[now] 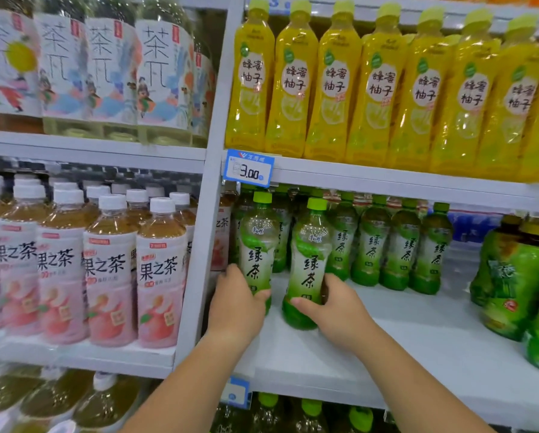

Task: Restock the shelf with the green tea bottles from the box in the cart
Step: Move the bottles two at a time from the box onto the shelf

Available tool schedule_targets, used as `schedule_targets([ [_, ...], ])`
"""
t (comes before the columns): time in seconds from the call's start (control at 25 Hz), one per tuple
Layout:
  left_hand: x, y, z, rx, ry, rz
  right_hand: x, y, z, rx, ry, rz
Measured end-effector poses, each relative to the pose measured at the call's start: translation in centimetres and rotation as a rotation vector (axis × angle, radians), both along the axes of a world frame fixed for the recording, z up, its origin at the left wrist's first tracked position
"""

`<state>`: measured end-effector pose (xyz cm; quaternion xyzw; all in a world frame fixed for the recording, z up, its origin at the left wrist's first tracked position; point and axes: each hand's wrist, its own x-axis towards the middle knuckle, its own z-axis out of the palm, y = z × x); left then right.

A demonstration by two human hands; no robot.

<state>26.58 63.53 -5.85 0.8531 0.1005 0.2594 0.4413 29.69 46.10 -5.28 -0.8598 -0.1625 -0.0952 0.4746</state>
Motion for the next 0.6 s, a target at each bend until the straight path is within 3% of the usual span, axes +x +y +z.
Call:
schedule_targets([
  [0.2, 3.0, 0.6, 0.9, -0.082, 0.079, 0.027, 4.4, 2.3, -0.2, 0.016, 0.017, -0.031],
  [0.36, 5.6, 1.0, 0.9, 0.046, 0.140, 0.113, 7.4, 3.4, -0.5, 0.001, 0.027, -0.080],
  [0.6, 8.1, 2.1, -0.3, 0.001, 0.052, 0.105, 10.8, 5.3, -1.1, 0.020, 0.031, -0.086],
])
